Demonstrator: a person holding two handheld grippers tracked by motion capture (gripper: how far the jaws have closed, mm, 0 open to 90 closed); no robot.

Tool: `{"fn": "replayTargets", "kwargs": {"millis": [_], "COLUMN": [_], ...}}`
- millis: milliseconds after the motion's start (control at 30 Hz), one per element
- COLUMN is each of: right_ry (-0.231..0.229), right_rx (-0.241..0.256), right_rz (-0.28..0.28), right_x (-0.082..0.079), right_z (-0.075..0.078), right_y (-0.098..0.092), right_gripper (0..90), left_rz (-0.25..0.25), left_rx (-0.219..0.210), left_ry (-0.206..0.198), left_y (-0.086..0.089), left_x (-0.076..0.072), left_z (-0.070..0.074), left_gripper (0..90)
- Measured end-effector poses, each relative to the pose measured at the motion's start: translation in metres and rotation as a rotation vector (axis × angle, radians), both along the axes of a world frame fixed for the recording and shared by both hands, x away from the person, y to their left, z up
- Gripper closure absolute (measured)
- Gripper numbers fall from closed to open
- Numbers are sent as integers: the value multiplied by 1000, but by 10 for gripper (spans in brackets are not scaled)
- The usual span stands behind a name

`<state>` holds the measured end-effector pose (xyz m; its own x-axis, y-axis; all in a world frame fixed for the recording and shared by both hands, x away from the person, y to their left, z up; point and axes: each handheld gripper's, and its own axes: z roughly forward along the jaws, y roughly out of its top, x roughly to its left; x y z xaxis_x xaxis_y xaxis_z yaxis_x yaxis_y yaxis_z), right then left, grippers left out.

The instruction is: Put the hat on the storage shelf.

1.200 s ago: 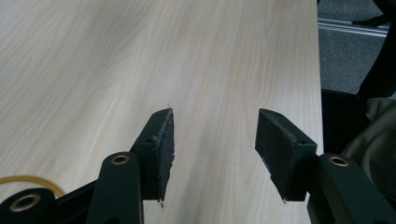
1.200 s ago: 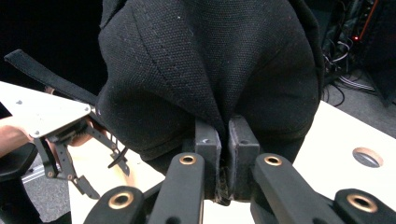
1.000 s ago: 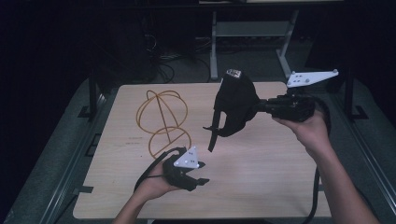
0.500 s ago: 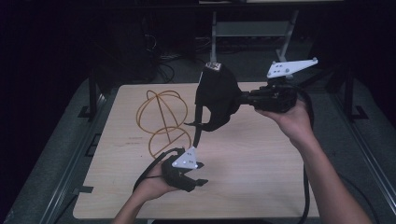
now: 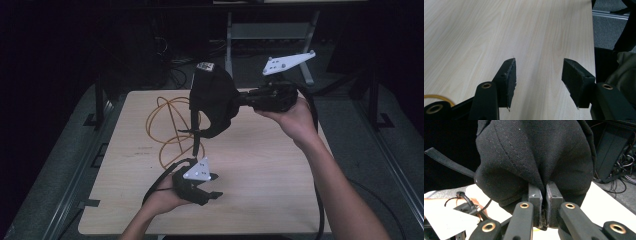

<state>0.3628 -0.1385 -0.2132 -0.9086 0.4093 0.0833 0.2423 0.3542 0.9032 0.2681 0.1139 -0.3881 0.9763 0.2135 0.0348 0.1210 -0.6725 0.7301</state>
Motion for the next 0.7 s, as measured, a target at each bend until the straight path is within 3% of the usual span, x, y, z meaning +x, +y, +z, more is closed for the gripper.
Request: {"fn": "replayTargets", "kwargs": {"millis": [533, 700], "right_ry": [11, 17], "right_rx": [-97, -132], "right_rz": [58, 75], "right_x": [25, 32], "right_z": [7, 12], "right_y": [54, 72], "right_gripper": [847, 846], "left_rz": [-6, -32], "left_rx": [-12, 16], "left_ry": [7, -3], "left_y": [2, -1], "left_x": [0, -2], "left_z": [0, 0], "left_gripper": [450, 450]}}
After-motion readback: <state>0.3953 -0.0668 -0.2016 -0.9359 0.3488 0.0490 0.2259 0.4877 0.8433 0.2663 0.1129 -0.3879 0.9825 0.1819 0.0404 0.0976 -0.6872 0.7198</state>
